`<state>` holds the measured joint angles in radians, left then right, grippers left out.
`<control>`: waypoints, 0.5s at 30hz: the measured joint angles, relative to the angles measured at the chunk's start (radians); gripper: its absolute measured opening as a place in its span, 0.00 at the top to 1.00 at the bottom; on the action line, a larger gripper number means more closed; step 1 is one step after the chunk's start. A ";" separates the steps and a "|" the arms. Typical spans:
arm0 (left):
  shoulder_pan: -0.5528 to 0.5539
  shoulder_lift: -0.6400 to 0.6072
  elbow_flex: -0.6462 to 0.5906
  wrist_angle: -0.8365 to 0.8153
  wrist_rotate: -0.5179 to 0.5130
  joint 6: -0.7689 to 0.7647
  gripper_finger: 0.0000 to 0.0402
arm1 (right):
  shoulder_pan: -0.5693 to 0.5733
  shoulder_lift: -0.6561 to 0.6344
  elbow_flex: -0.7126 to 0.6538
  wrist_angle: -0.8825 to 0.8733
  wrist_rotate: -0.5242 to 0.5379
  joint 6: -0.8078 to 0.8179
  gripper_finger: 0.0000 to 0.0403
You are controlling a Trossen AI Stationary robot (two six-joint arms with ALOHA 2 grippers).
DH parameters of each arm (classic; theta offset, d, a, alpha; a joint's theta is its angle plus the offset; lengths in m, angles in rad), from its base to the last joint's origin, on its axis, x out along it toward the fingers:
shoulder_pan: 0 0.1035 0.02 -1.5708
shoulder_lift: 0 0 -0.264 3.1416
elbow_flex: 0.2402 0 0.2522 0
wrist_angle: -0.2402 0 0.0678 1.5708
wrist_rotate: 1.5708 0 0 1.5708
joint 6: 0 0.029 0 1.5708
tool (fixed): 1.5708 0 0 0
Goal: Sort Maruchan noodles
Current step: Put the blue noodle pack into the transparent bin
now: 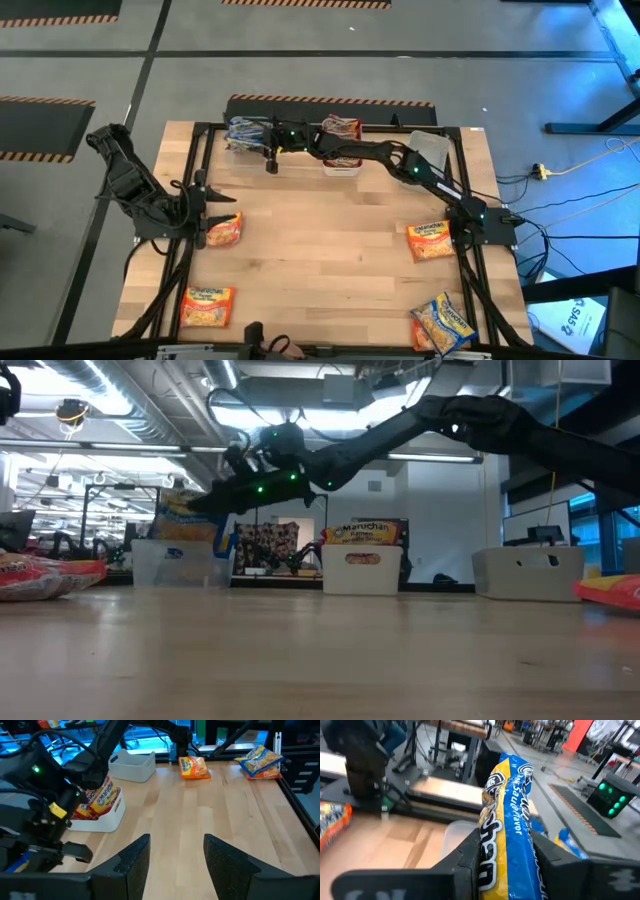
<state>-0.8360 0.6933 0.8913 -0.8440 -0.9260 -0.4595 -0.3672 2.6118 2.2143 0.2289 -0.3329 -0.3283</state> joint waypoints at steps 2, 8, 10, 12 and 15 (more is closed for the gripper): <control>0.000 0.000 0.000 0.000 0.000 0.000 0.56 | 0.000 0.000 0.000 0.002 0.000 0.001 0.78; 0.000 0.000 0.000 0.000 0.000 0.000 0.56 | 0.000 -0.002 0.002 -0.001 0.018 -0.001 0.78; 0.000 0.000 0.000 0.000 -0.003 0.001 0.56 | 0.000 -0.002 0.002 0.002 0.018 -0.019 0.78; 0.000 0.000 0.000 0.000 -0.007 0.001 0.56 | 0.000 -0.002 0.007 -0.007 0.018 -0.021 0.78; 0.000 0.000 0.000 0.000 -0.007 0.001 0.56 | 0.000 0.001 0.048 -0.070 0.022 -0.021 0.78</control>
<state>-0.8364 0.6933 0.8913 -0.8440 -0.9335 -0.4587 -0.3672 2.6130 2.2625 0.1594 -0.3112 -0.3489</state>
